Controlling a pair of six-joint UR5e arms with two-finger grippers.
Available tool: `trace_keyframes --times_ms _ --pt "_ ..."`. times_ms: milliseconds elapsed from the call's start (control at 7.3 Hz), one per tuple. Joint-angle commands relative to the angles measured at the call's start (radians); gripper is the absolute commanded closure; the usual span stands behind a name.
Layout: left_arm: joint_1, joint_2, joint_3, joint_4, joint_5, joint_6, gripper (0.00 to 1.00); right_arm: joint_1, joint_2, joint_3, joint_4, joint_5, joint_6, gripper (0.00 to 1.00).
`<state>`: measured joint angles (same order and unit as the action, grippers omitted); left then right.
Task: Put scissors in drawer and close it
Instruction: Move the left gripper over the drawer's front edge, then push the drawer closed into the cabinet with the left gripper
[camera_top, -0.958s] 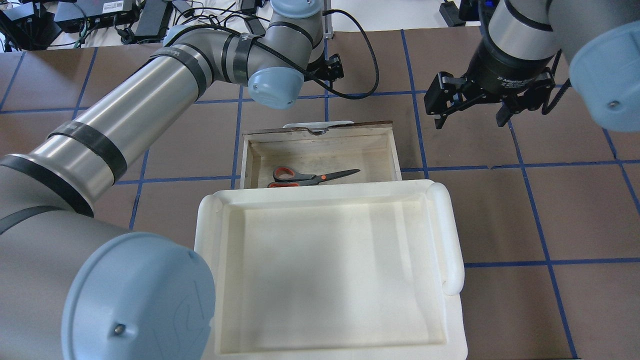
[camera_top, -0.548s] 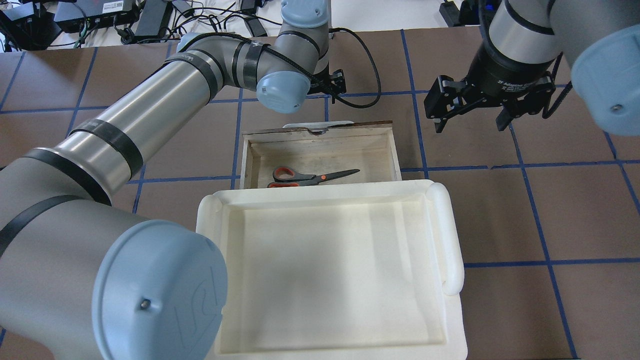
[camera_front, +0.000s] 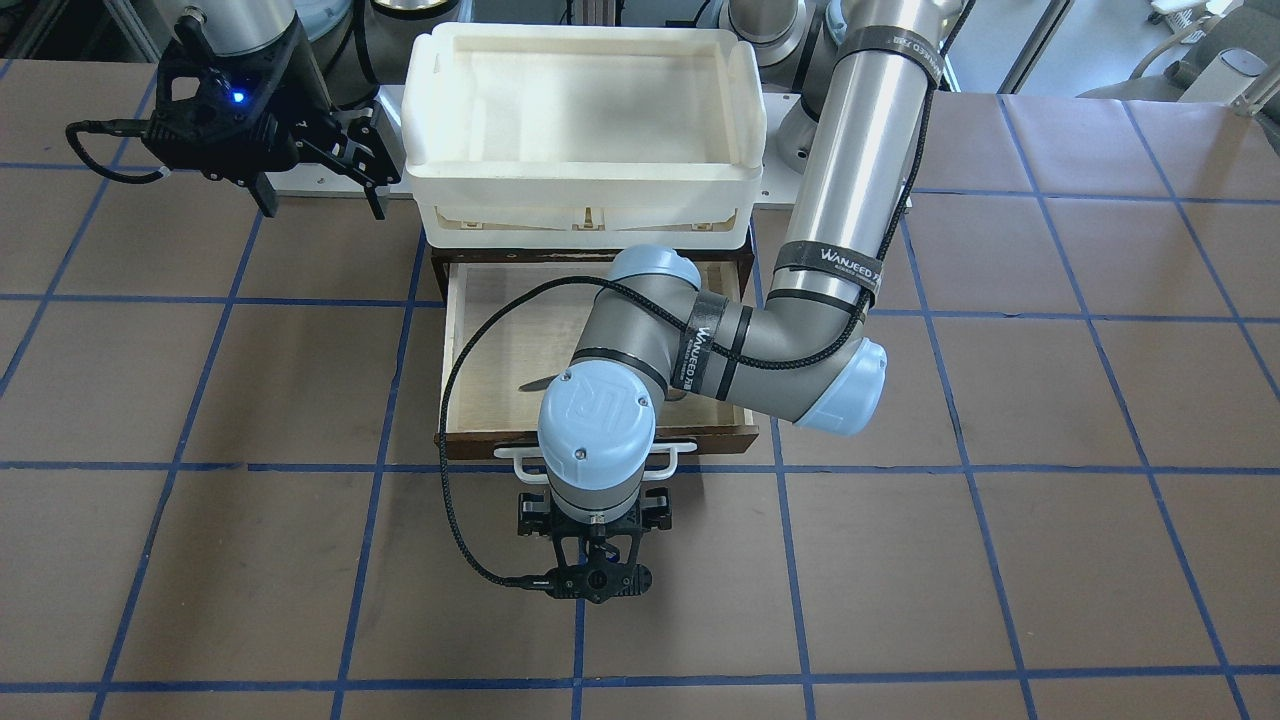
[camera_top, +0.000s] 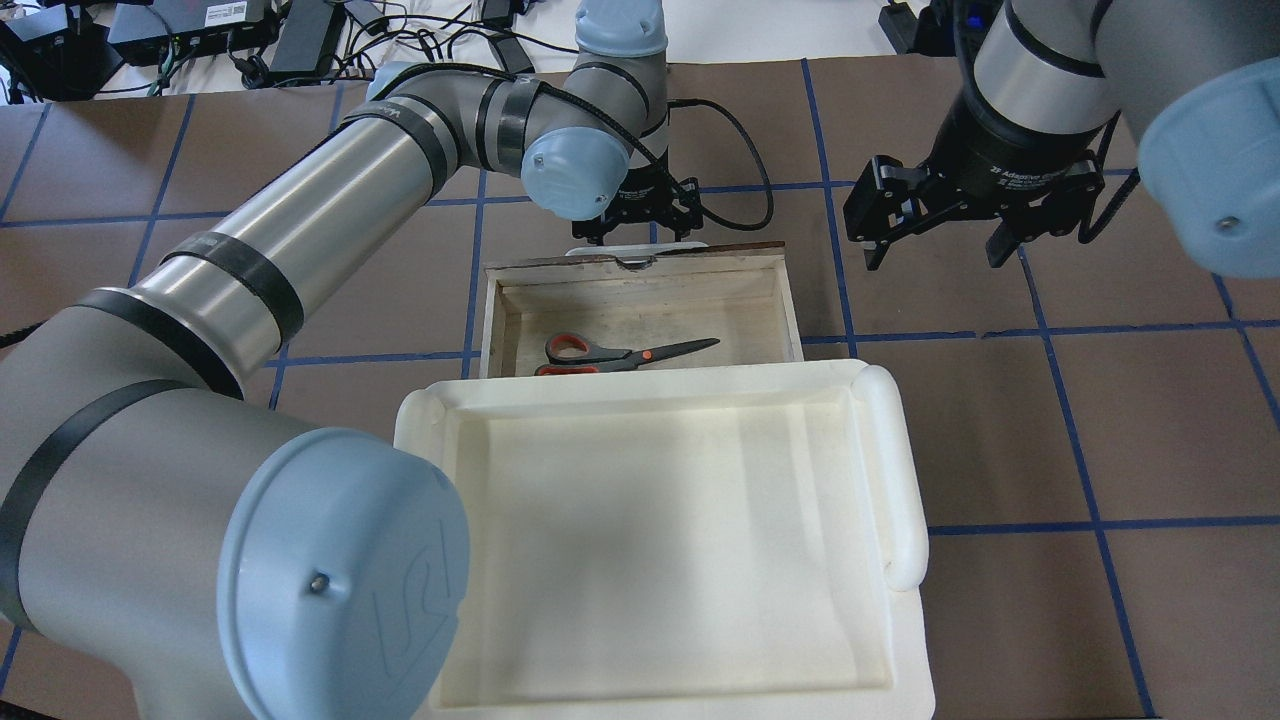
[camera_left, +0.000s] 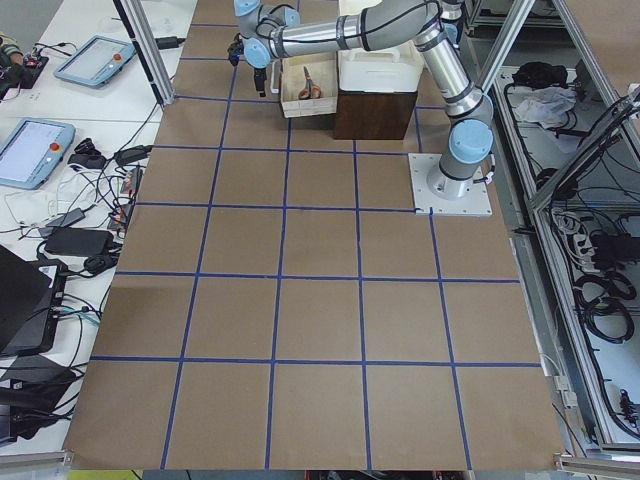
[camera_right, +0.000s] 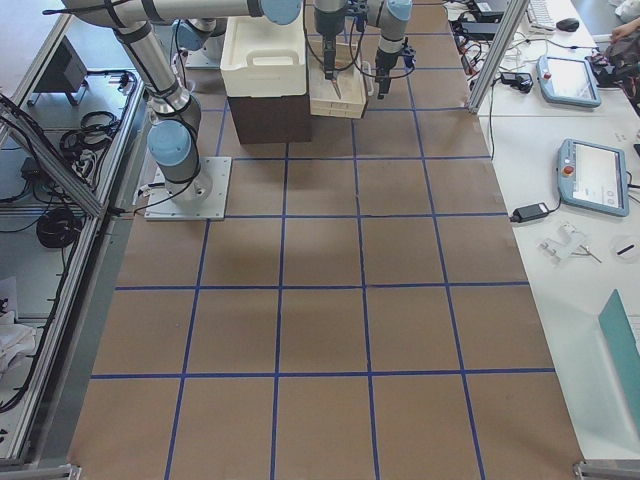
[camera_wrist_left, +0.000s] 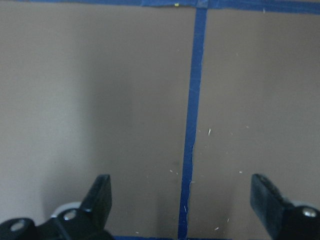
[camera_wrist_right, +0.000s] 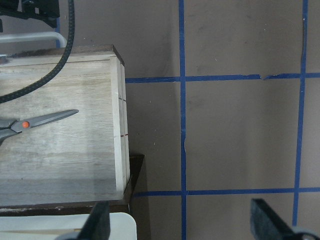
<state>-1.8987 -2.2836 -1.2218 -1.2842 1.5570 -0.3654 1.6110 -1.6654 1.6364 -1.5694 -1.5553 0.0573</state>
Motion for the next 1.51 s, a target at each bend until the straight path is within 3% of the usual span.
trace_keyframes --times_ms 0,274,1369 --pt "-0.017 0.028 -0.001 -0.067 -0.001 0.002 0.00 0.000 0.004 0.002 0.009 -0.003 -0.001 0.00" --pt "-0.020 0.056 -0.004 -0.079 -0.005 0.000 0.00 0.000 0.004 0.002 0.008 0.000 -0.002 0.00" --pt "-0.028 0.164 -0.067 -0.320 -0.012 0.003 0.00 -0.002 -0.001 0.016 0.006 0.001 -0.014 0.00"
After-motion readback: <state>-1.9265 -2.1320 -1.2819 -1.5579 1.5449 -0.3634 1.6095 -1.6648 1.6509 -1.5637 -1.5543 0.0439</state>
